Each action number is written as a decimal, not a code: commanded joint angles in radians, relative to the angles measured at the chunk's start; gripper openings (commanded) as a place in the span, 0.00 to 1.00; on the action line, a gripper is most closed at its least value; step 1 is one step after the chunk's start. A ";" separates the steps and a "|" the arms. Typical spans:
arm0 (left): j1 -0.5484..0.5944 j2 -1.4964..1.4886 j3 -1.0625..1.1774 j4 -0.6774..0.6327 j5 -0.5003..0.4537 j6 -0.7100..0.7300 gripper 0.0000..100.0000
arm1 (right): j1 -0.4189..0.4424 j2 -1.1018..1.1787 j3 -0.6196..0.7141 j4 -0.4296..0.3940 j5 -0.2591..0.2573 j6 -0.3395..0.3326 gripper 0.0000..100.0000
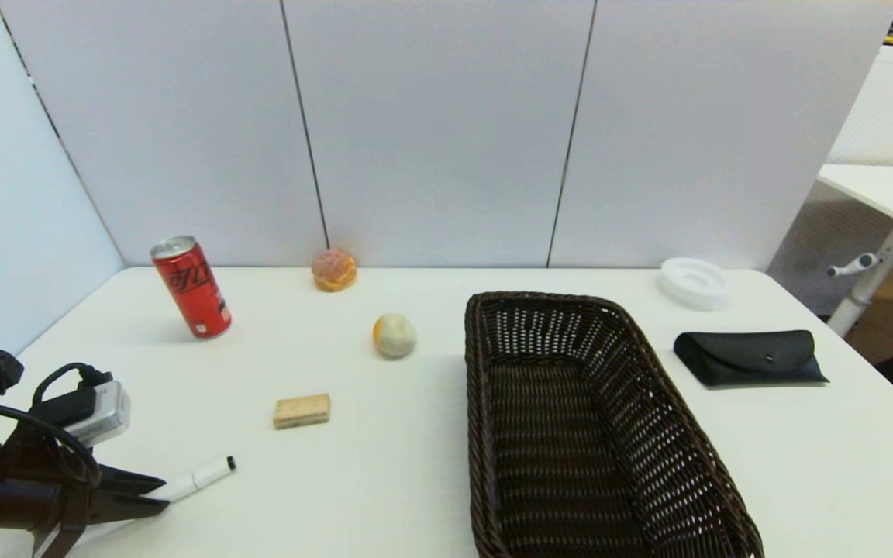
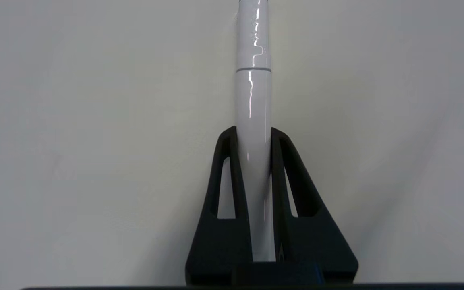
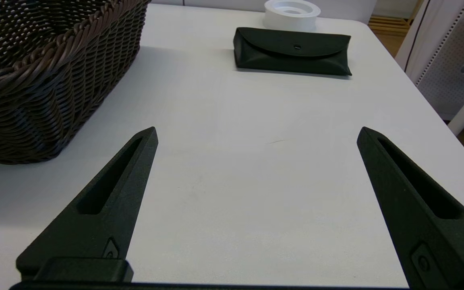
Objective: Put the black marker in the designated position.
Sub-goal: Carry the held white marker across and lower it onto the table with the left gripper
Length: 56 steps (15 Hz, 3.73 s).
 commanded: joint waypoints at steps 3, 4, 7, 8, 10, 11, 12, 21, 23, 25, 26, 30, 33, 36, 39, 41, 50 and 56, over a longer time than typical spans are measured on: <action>-0.102 -0.095 -0.310 0.045 -0.013 -0.052 0.00 | 0.000 0.001 0.000 0.000 0.001 -0.001 1.00; -0.134 -0.095 -0.384 0.064 -0.013 -0.097 0.00 | 0.000 0.001 0.000 0.000 0.001 -0.001 1.00; -0.281 -0.038 -0.625 0.074 0.009 -0.316 0.00 | 0.000 0.001 0.000 0.000 0.001 -0.001 1.00; -0.347 -0.011 -0.711 0.074 0.050 -0.399 0.00 | 0.000 0.001 0.000 0.000 0.001 -0.001 1.00; -0.470 0.038 -0.835 0.074 0.168 -0.556 0.00 | 0.000 0.001 0.000 0.000 0.001 -0.001 1.00; -0.527 0.064 -0.876 0.074 0.223 -0.615 0.00 | 0.000 0.001 0.000 0.000 0.001 -0.001 1.00; -0.603 0.092 -0.907 0.074 0.286 -0.700 0.00 | 0.000 0.001 0.000 0.000 0.001 -0.001 1.00; -1.028 0.334 -1.251 0.028 0.573 -1.375 0.00 | 0.000 0.001 0.000 0.000 0.001 -0.001 1.00; -1.091 0.397 -1.306 -0.051 0.576 -1.491 0.00 | 0.000 0.001 0.000 0.000 0.001 -0.001 1.00; -1.156 0.448 -1.315 -0.170 0.576 -1.605 0.00 | 0.000 0.001 0.000 0.000 0.001 -0.001 1.00; -1.177 0.468 -1.315 -0.205 0.576 -1.632 0.00 | 0.000 0.001 0.000 0.000 0.001 -0.001 1.00; -1.251 0.546 -1.318 -0.357 0.575 -1.714 0.00 | 0.000 0.001 0.000 0.000 0.001 -0.001 1.00; -1.280 0.604 -1.318 -0.455 0.576 -1.731 0.00 | 0.000 0.001 0.000 0.000 0.001 -0.001 1.00; -1.312 0.646 -1.321 -0.487 0.576 -1.731 0.00 | 0.000 0.001 0.000 0.000 0.001 -0.001 1.00; -1.338 0.675 -1.321 -0.501 0.578 -1.735 0.00 | 0.000 0.001 0.000 0.000 0.001 -0.001 1.00; -1.358 0.693 -1.321 -0.541 0.578 -1.758 0.00 | 0.000 0.001 0.000 0.000 0.001 -0.001 1.00; -1.410 0.767 -1.321 -0.610 0.730 -1.896 0.00 | 0.000 0.001 0.000 0.000 0.001 -0.001 1.00; -1.409 0.778 -1.321 -0.581 0.748 -1.847 0.00 | 0.000 0.001 0.002 0.000 0.001 -0.001 1.00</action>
